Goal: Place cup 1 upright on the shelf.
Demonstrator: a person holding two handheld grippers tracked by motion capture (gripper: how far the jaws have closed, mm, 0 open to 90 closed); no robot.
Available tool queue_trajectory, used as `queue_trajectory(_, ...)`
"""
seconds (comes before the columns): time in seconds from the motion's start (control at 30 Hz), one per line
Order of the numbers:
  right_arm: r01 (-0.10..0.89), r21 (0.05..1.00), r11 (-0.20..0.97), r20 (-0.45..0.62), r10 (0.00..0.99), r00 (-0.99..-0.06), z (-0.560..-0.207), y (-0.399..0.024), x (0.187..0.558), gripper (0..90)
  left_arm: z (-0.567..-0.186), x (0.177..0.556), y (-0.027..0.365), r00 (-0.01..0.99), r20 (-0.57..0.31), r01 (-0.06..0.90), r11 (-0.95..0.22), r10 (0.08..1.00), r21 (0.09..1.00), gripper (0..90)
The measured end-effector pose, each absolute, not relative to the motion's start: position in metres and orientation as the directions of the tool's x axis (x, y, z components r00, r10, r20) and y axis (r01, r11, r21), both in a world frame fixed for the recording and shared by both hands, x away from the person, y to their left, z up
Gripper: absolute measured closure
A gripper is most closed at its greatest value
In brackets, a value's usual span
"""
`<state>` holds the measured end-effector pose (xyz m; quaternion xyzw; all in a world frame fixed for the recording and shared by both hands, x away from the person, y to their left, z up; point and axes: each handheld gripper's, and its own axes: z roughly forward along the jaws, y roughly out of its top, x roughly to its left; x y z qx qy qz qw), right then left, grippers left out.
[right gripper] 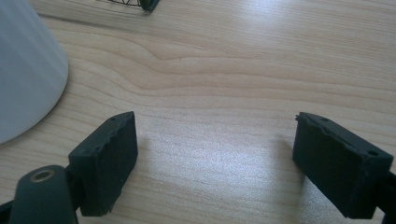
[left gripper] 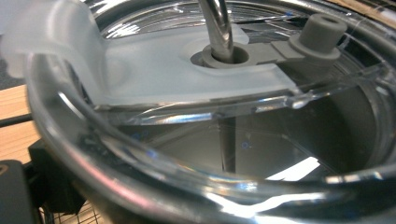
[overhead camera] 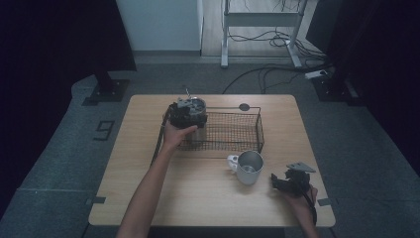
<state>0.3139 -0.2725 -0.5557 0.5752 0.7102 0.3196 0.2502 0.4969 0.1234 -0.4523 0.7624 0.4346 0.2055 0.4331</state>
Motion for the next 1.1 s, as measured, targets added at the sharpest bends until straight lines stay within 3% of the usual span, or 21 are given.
queue_trajectory(1.1, 0.657, 0.742, 0.134, 0.012, 0.977, -0.213, -0.556, -0.272, 0.314, 14.0, -0.468, 0.487, 0.122, 0.543, -0.047, 0.49, -0.271, 0.839, 0.828, 3.6)
